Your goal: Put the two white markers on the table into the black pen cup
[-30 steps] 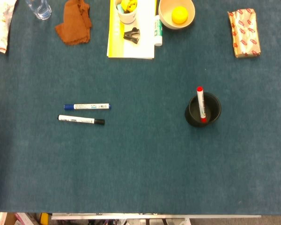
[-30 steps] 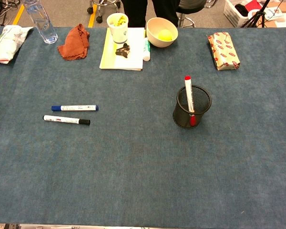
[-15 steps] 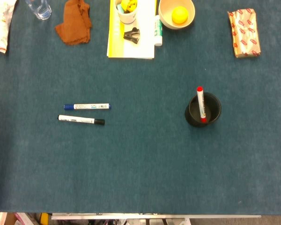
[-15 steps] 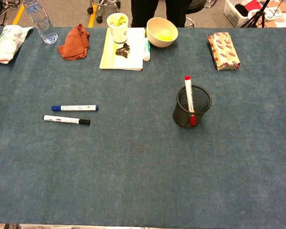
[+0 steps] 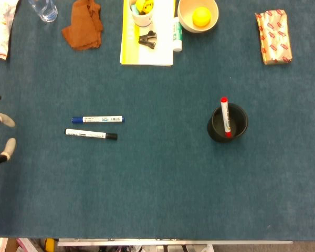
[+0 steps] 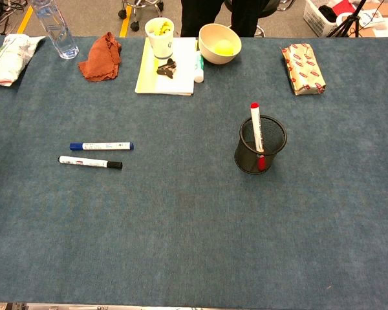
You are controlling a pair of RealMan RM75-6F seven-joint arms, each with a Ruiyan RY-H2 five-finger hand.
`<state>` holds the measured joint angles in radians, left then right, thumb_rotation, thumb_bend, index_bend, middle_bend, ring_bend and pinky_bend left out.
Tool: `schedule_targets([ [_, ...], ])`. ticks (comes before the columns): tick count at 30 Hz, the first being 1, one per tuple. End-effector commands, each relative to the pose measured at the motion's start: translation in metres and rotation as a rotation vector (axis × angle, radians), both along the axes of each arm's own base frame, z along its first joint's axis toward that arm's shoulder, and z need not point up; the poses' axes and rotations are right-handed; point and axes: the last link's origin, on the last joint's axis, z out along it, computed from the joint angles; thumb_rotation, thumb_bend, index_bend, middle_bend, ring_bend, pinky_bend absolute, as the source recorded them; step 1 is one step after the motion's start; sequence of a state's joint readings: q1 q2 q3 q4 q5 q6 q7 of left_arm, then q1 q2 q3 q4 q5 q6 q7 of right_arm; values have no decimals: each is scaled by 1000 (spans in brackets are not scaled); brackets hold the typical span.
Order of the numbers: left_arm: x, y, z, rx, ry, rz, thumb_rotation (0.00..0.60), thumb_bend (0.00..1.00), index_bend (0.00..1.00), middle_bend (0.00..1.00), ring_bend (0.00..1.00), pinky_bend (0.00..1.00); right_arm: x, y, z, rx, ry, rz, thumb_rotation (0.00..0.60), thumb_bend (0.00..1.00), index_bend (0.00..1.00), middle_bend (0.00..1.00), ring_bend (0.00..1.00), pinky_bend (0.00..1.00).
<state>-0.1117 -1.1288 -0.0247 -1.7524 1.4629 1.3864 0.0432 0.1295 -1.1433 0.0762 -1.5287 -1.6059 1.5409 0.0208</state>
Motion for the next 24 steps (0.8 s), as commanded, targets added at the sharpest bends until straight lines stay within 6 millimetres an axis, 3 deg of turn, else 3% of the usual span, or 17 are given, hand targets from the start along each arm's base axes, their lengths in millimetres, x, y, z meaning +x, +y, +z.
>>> schedule_targets([
  [1, 7, 2, -2, -23, -19, -19, 600, 333, 416, 10, 53, 255, 2, -1, 2, -6, 0, 9, 600, 0, 183, 180, 157, 388],
  [5, 21, 5, -8, -65, -73, -56, 600, 333, 423, 0, 2, 182, 6, -3, 7, -18, 4, 23, 600, 0, 183, 180, 157, 388],
  [12, 43, 14, -24, -164, -112, -126, 600, 333, 427, 0, 0, 38, 10, -5, 15, -41, 13, 33, 600, 0, 183, 181, 157, 388],
  [24, 71, 39, -68, -254, -181, -229, 600, 333, 430, 0, 0, 2, 6, -6, 18, -43, 13, 19, 600, 0, 183, 181, 157, 388],
])
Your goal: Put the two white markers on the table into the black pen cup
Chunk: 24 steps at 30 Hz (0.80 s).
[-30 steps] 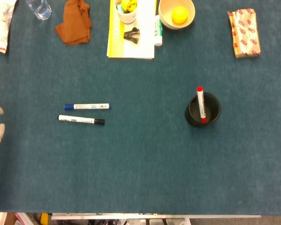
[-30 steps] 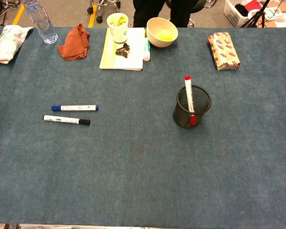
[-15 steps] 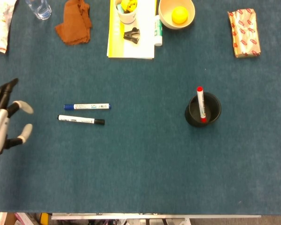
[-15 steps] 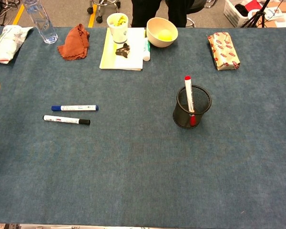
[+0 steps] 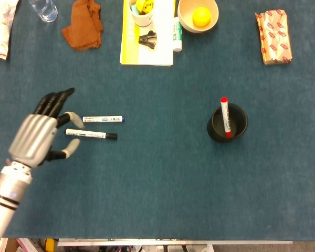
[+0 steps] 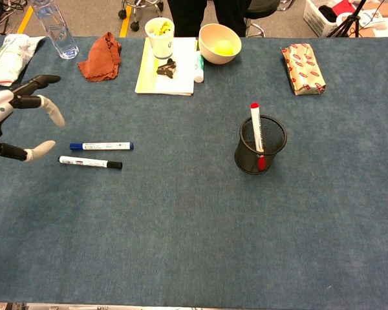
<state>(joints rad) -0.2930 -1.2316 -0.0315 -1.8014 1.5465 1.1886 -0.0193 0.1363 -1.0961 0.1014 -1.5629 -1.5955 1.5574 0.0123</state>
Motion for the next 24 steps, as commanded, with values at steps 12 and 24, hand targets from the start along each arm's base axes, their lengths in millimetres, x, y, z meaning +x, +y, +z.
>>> schedule_targets([
  [12, 10, 18, -40, -94, 94, -46, 600, 333, 171, 0, 0, 0, -10, 0, 0, 9, -18, -13, 600, 0, 183, 181, 157, 388],
  [24, 10, 24, -57, -150, 107, -24, 600, 333, 282, 0, 0, 0, -11, -2, -6, 24, -23, -13, 600, 0, 183, 181, 157, 388],
])
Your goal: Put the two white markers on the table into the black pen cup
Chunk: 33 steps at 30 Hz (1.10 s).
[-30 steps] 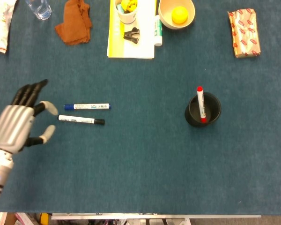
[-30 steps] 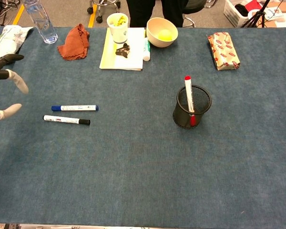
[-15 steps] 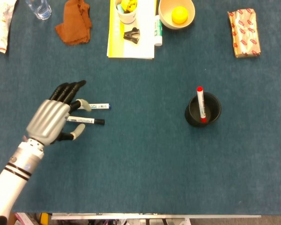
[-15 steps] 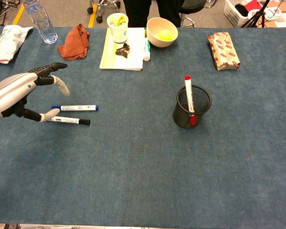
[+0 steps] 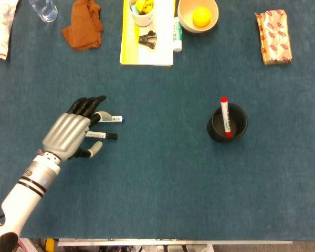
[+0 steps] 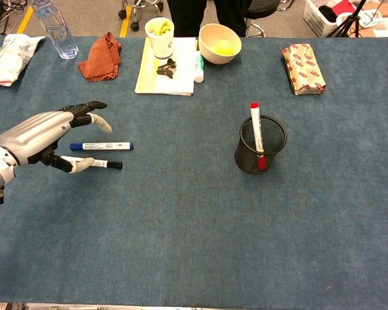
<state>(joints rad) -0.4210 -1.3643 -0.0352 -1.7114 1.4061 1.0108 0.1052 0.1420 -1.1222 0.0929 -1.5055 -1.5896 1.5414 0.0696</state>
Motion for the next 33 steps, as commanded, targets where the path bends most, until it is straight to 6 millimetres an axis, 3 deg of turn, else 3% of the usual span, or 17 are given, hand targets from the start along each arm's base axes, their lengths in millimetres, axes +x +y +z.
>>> schedule_targets([
  [1, 1, 2, -4, -8, -1, 0, 600, 333, 284, 0, 0, 0, 0, 0, -1, 1, 0, 0, 600, 0, 183, 181, 157, 388],
  [17, 0, 7, -32, -53, 67, 0, 600, 333, 304, 0, 0, 0, -5, 2, -3, 7, -9, -15, 600, 0, 183, 181, 157, 388],
  [33, 2, 17, -46, -85, 155, 37, 600, 332, 343, 0, 0, 0, -8, 3, -7, 19, -15, -26, 600, 0, 183, 181, 157, 388],
])
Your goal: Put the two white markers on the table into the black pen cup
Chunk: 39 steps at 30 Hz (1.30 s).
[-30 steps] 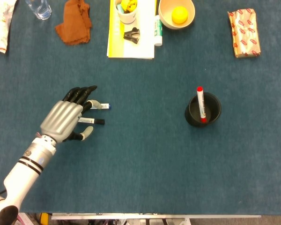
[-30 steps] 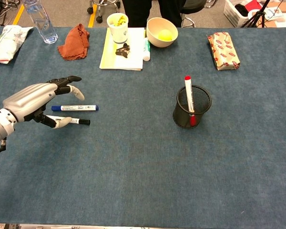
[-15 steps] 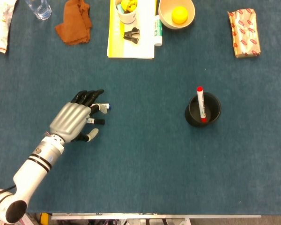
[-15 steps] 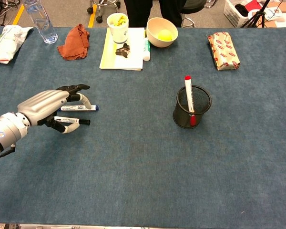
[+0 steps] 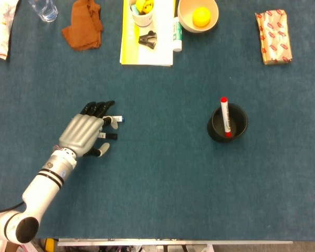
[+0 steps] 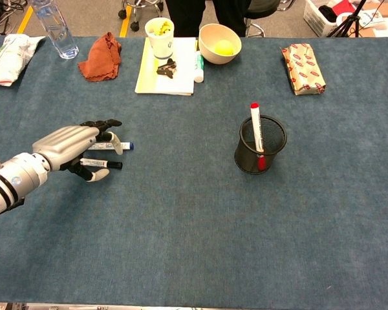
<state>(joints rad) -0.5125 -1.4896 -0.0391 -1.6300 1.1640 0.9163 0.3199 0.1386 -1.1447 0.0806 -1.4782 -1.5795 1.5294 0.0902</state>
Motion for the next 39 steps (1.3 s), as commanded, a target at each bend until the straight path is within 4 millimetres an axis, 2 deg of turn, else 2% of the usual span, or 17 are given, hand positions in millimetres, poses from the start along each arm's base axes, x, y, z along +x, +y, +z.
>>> schedule_targets([
  [1, 2, 2, -3, -16, 17, -4, 600, 332, 345, 0, 0, 0, 0, 0, 0, 1, -1, -2, 600, 0, 183, 181, 157, 388],
  [13, 6, 10, -9, -29, 32, -3, 600, 333, 366, 0, 0, 0, -6, 3, -2, 7, -7, -18, 600, 0, 183, 182, 157, 388],
  [39, -3, 14, -11, -12, 56, 8, 600, 333, 443, 0, 0, 0, -8, 4, -6, 17, -17, -27, 600, 0, 183, 181, 157, 388],
])
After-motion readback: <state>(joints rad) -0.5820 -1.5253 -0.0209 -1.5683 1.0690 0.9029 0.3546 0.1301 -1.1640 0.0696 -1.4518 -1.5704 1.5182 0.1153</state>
